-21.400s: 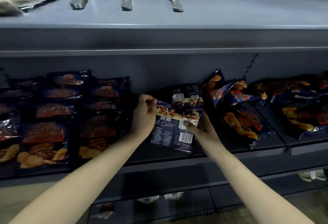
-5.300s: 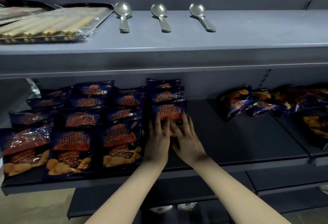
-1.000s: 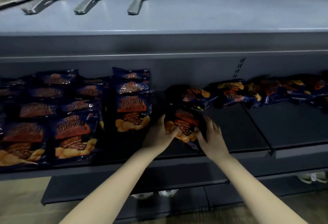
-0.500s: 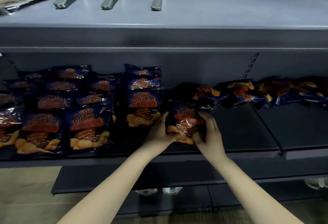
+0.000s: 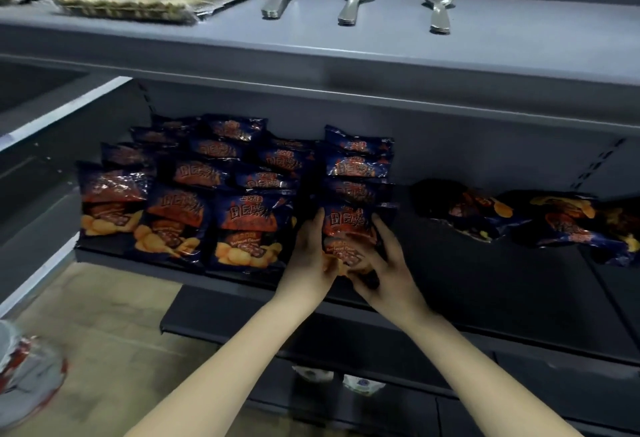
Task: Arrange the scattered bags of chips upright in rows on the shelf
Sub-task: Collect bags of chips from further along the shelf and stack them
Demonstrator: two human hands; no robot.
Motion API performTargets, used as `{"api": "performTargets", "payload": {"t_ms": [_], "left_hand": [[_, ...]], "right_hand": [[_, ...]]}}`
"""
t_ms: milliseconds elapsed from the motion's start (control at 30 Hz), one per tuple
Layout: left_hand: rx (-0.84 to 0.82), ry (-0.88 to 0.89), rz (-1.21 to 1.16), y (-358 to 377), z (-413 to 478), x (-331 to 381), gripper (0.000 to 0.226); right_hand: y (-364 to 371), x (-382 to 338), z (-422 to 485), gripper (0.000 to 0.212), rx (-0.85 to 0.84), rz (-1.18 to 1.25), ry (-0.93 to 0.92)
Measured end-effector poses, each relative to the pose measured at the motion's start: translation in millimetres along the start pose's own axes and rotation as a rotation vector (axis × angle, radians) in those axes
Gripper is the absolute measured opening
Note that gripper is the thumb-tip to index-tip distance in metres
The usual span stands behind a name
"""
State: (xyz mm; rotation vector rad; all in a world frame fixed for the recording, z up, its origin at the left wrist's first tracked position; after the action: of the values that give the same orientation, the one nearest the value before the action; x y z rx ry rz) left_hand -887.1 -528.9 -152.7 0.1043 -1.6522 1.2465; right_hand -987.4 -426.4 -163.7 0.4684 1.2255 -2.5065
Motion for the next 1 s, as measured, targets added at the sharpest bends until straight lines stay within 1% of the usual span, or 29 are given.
{"api": "performTargets", "payload": {"t_ms": [100, 233, 333, 533, 633, 767, 1000], "left_hand": [[-0.01, 0.072, 0.136, 1.2, -2.9, -4.3, 0.092], [-0.002, 0.151, 0.447, 10.7, -8.4, -12.7, 0.092], [0.012, 0.164, 0.541, 14.7, -9.6, -18.5, 0.092], [0.025, 0.2, 0.51, 18.2, -7.6, -23.8, 0.083], [0.069, 0.23, 0.464, 18.0, -8.9, -25.1, 0.079], [0.113, 0.248, 0.471, 20.0, -9.6, -28.6, 0.07], [0.105, 0.257, 0.477, 22.8, -9.0, -30.8, 0.069]], "right_hand": [[15.1, -0.3, 5.7, 0.076, -0.048, -0.075, 0.032], [26.2, 3.4, 6.2, 0.082, -0.162, -0.286, 0.089], [29.6, 7.0, 4.7, 0.079, -0.214, -0.357, 0.123], [32.3, 10.1, 2.9, 0.076, -0.247, -0.365, 0.162], [32.6, 8.8, 2.8, 0.074, -0.239, -0.358, 0.163], [33.7, 10.0, 2.2, 0.072, -0.226, -0.369, 0.177], [35.7, 14.0, 0.8, 0.072, -0.221, -0.372, 0.186]]}}
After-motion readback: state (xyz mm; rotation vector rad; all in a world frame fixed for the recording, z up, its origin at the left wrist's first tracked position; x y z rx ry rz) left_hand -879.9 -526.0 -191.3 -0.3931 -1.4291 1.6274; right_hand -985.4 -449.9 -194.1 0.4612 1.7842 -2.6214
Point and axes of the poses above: each hand's wrist, its own z-axis towards the middle knuckle, its own y-axis out of the palm, x = y × z, the point moved 6 cm from there along z, towards the middle knuckle, and after that the axes turned 12 degrees about -y, right-handed, at the moved point
